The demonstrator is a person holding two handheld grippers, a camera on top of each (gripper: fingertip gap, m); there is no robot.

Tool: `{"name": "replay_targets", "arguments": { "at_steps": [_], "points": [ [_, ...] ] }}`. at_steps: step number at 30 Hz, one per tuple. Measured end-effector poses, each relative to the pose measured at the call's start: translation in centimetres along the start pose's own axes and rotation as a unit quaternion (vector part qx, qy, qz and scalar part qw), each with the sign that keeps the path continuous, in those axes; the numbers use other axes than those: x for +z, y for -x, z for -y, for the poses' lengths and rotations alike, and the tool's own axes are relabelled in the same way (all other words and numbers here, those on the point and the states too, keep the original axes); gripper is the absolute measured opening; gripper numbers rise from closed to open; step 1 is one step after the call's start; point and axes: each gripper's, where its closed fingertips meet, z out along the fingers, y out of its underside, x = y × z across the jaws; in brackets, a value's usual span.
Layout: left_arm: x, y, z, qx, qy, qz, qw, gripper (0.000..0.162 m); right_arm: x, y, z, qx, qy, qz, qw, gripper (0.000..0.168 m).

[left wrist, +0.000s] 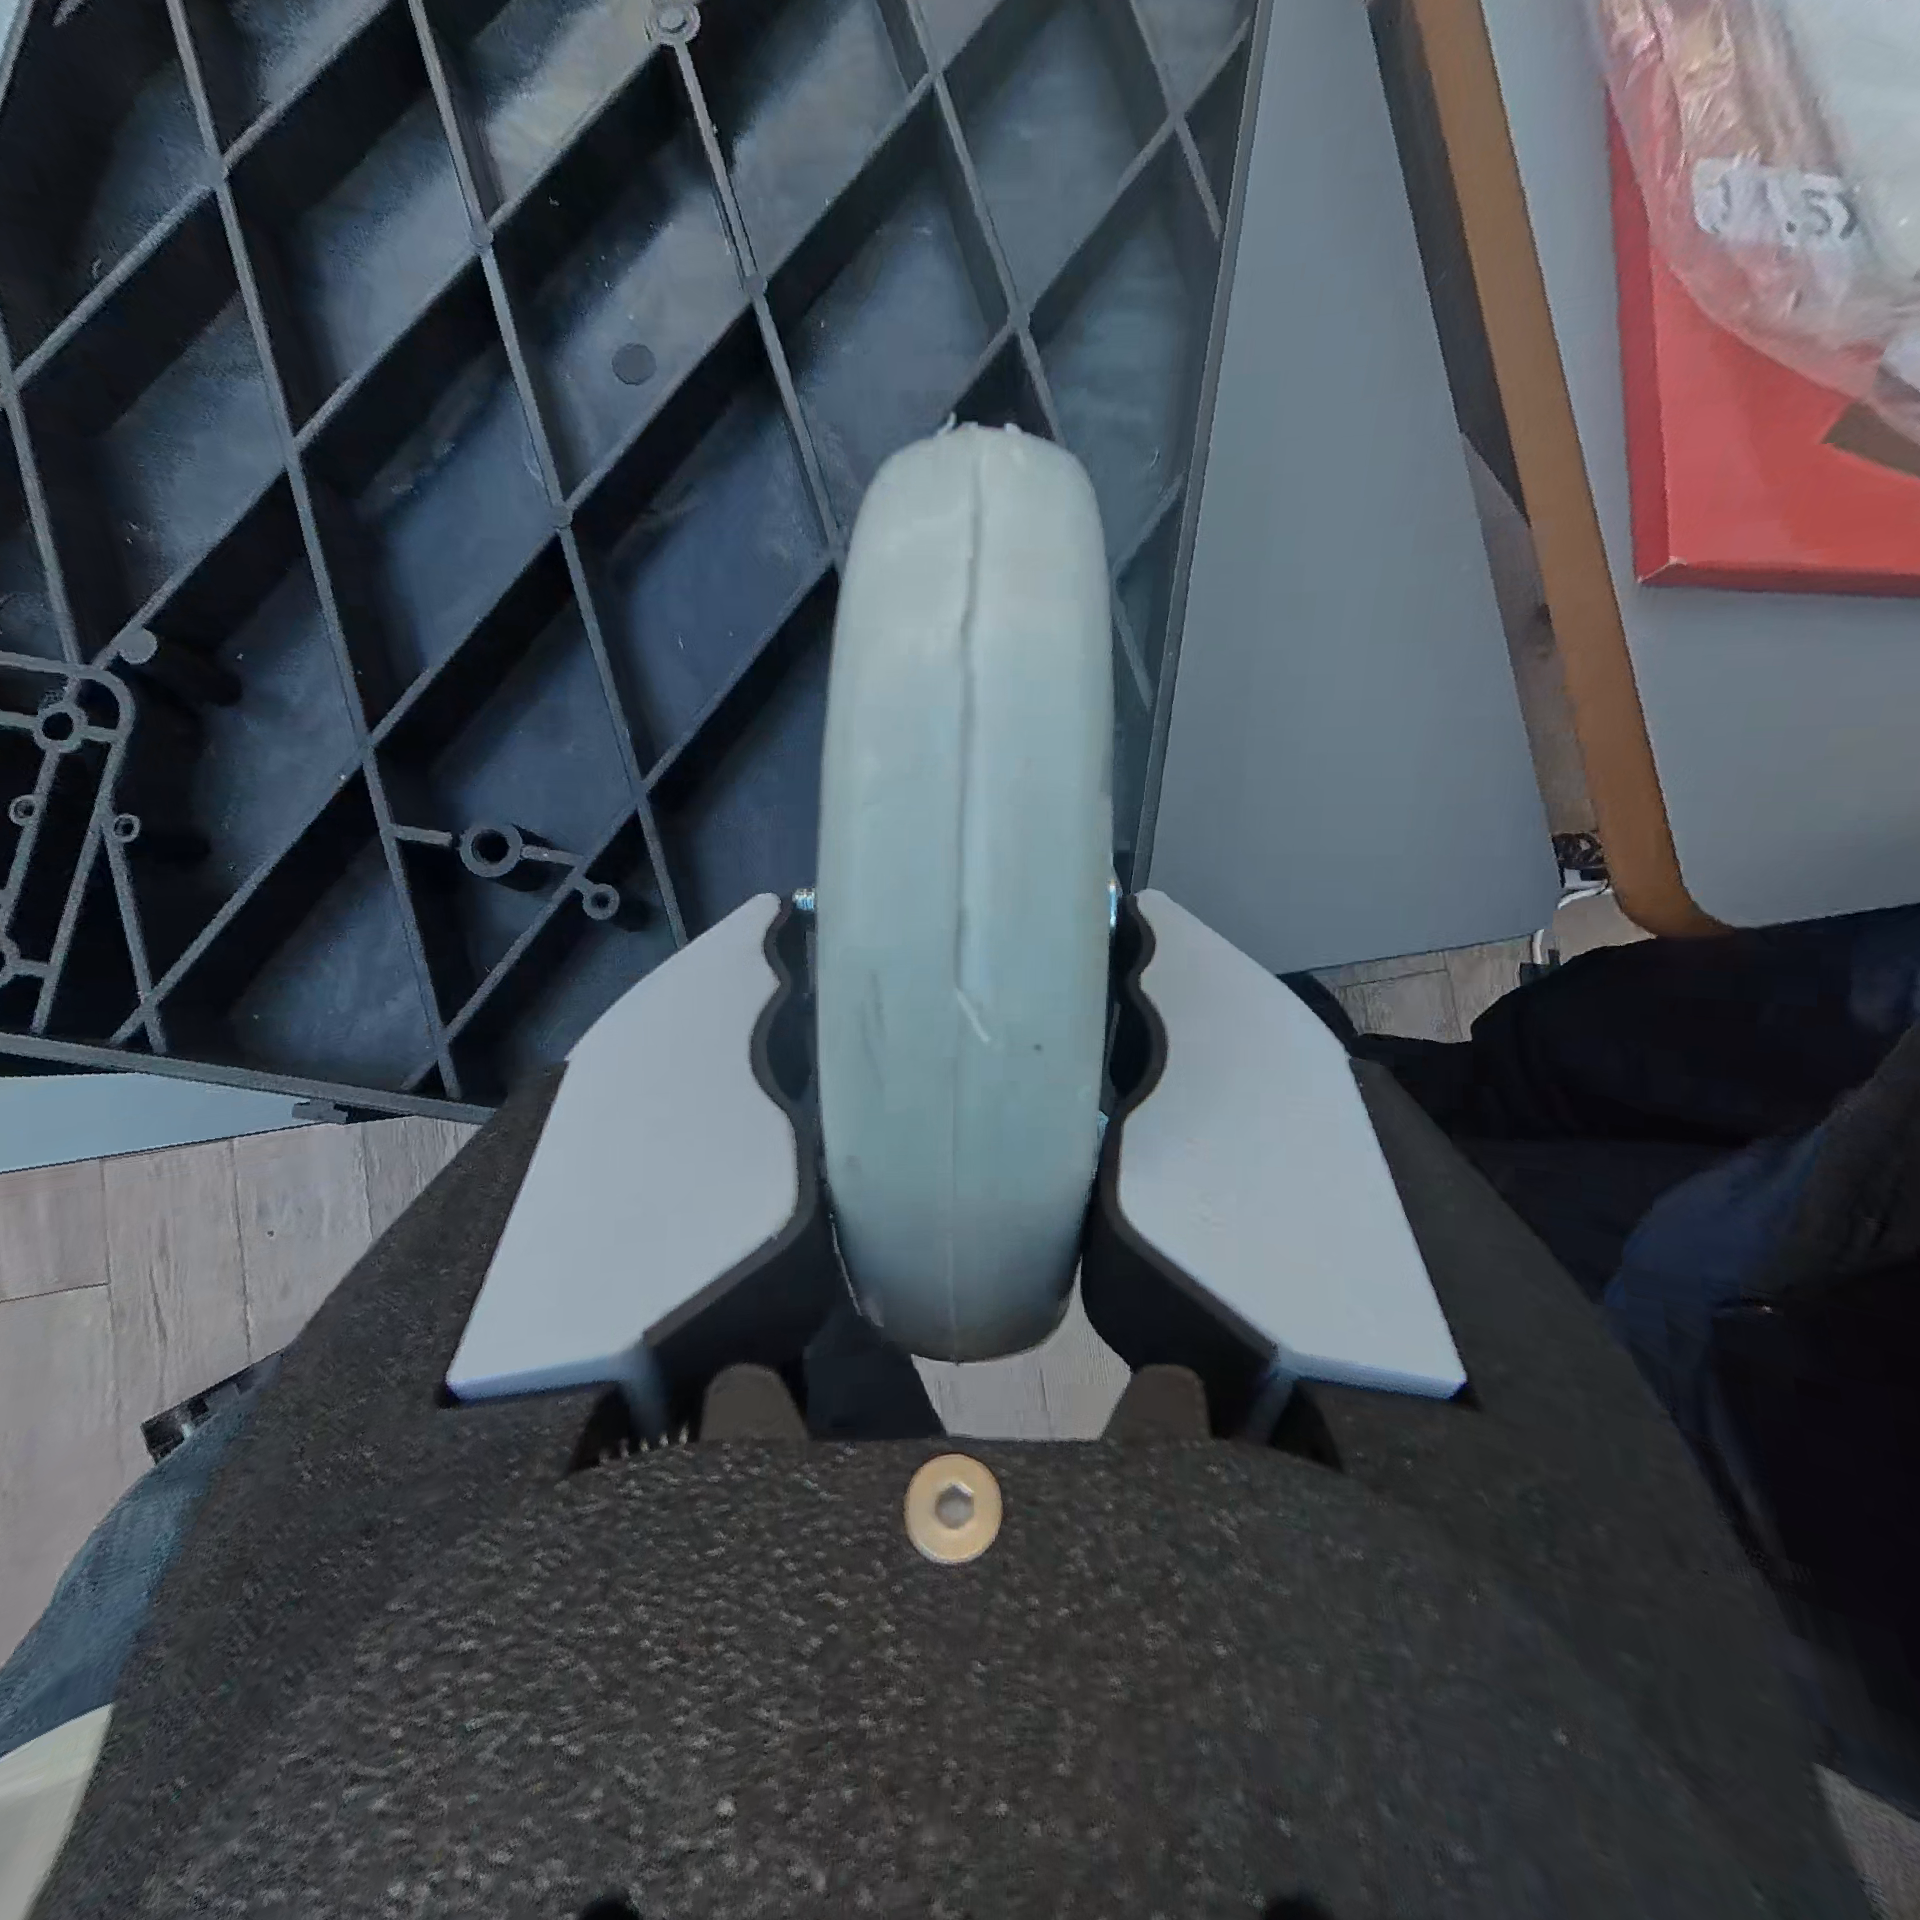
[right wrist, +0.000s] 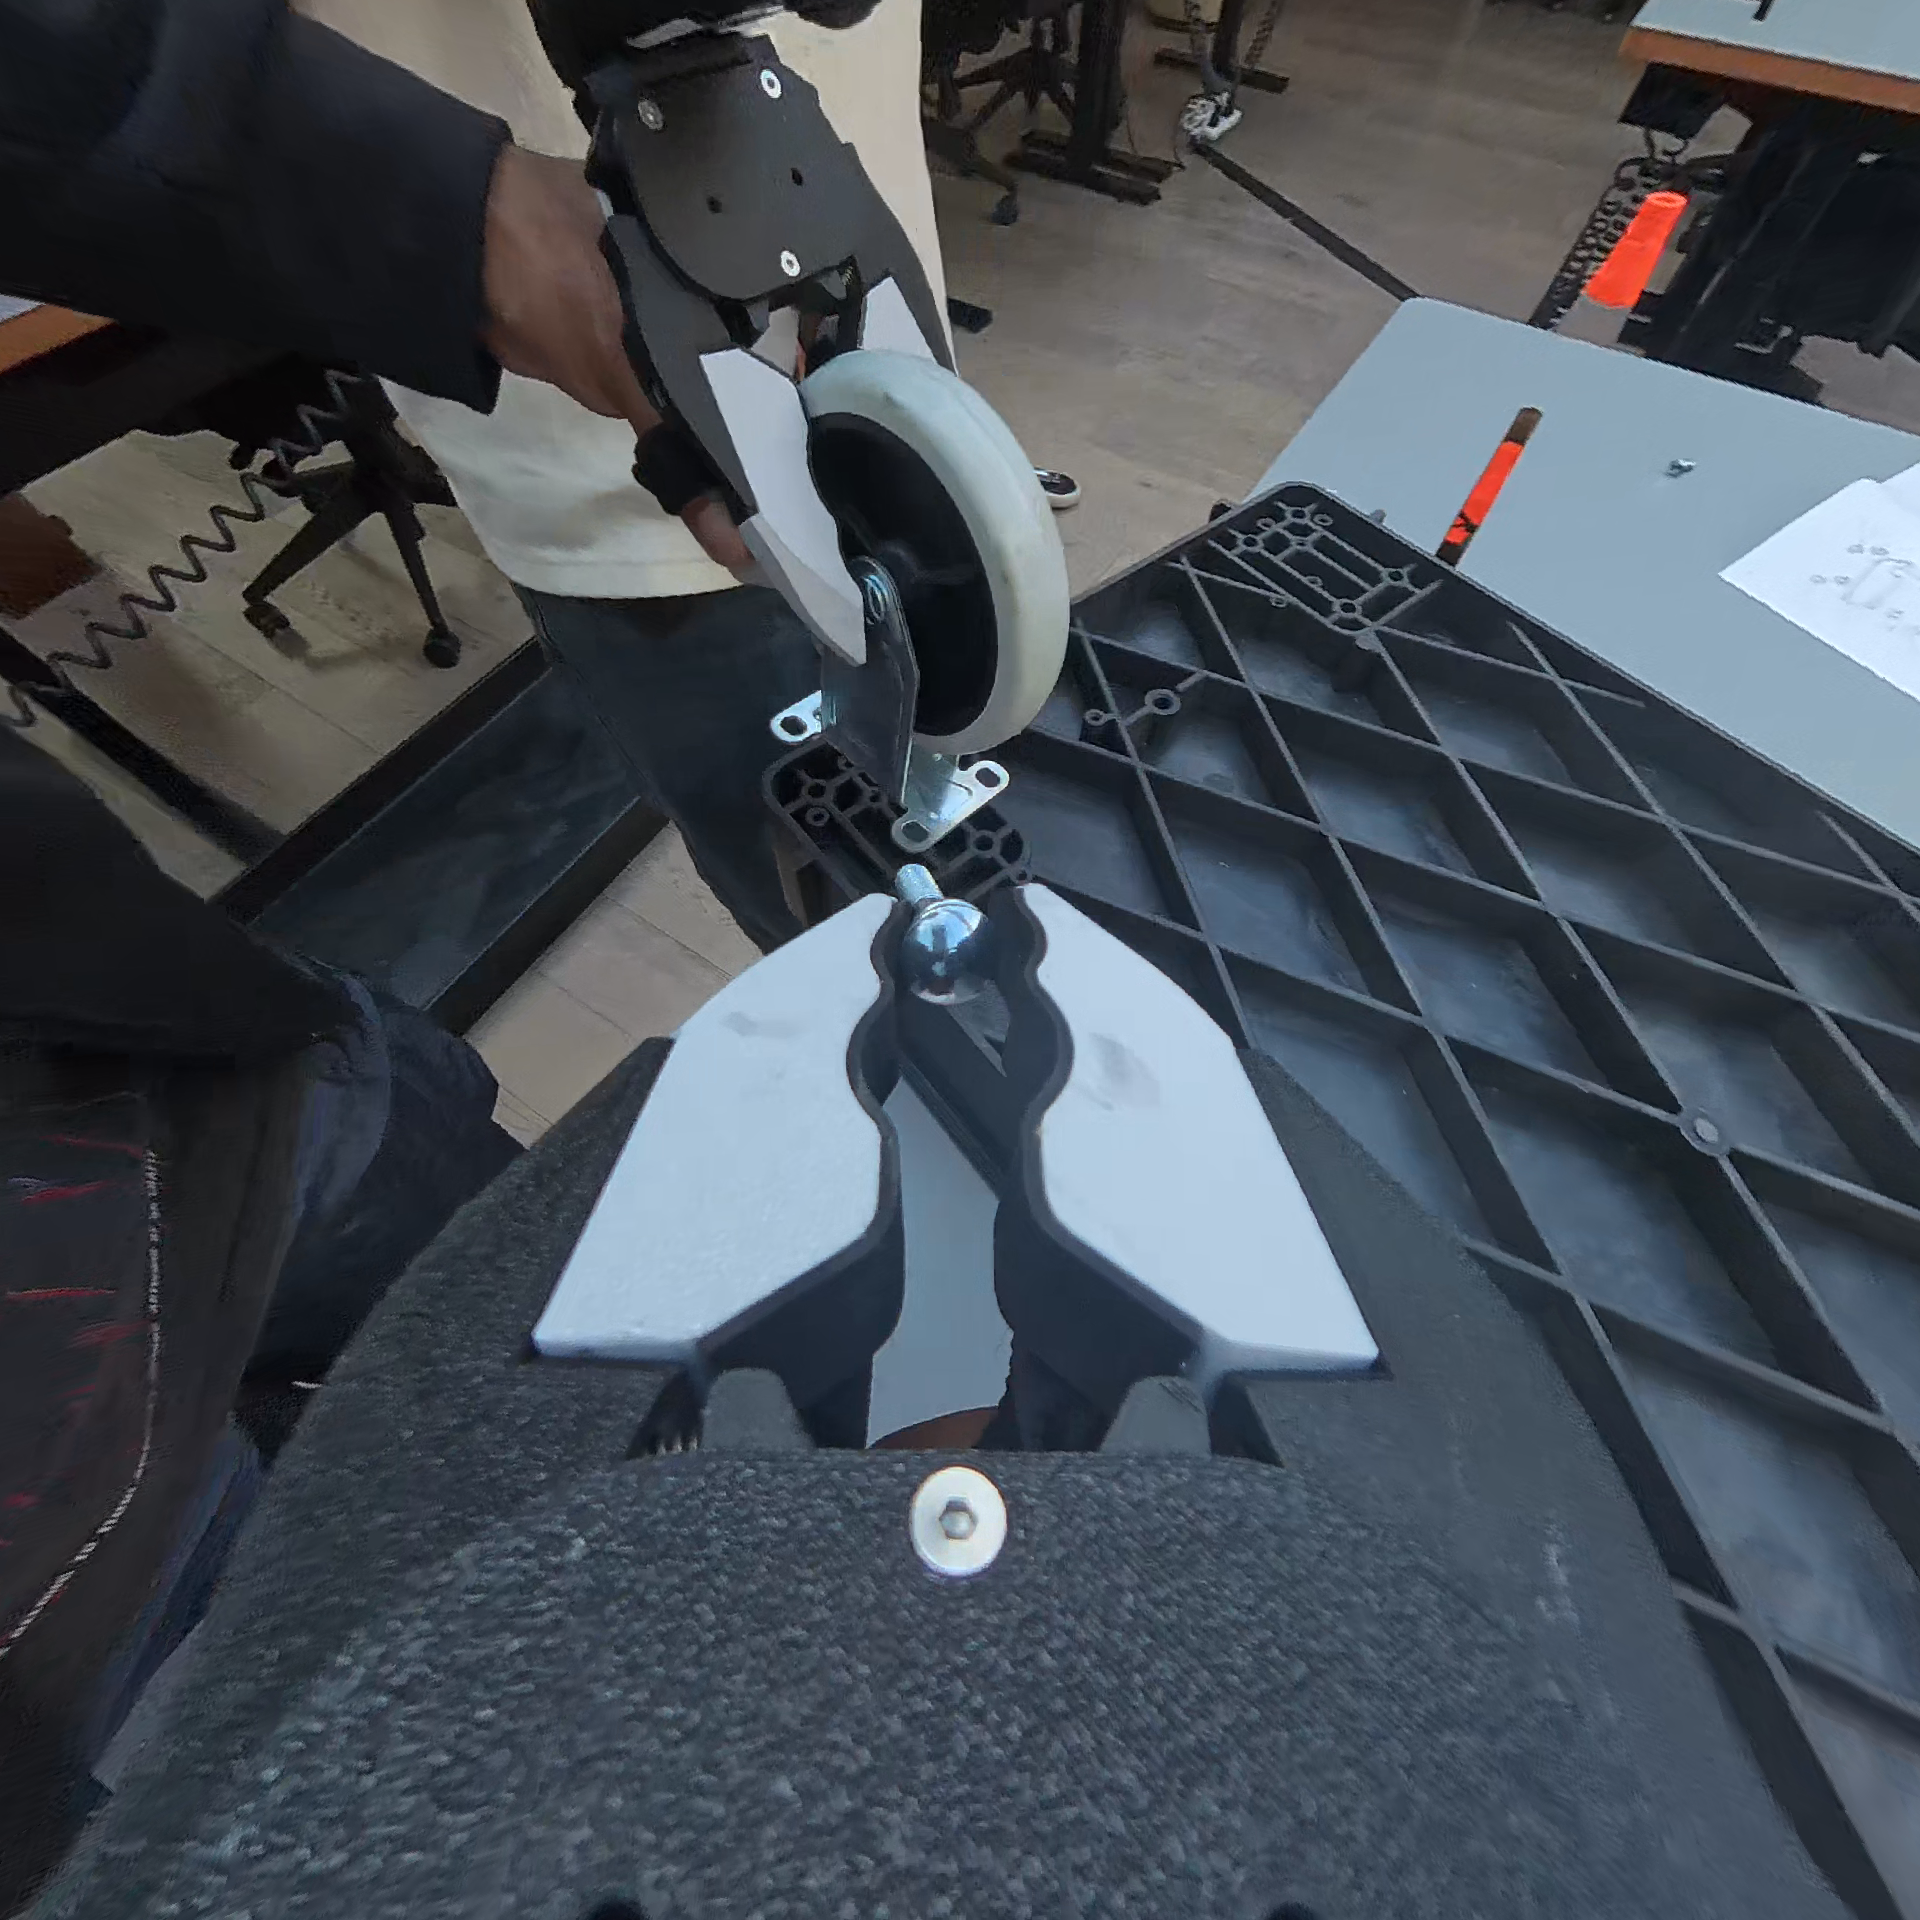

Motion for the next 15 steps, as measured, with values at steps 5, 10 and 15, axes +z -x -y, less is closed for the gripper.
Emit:
{"name": "replay_targets", "arguments": {
  "at_steps": [5,10,15],
  "points": [
    [1.0,0.0,-1.6,0.025,0.016,-0.01,1.0,0.057,5.9,0.7,-0.9,-0.02,0.018,0.051,0.998,0.016],
    [2.6,-0.1,-1.6,0.052,0.014,-0.02,0.998,0.057,10.1,1.4,-2.6,-0.023,0.052,0.059,0.997,0.016],
    [3.1,-0.7,-2.3,0.074,0.025,-0.025,0.997,0.057,12.3,1.5,-4.3,-0.022,0.089,0.041,0.995,0.016]
  ]
}}
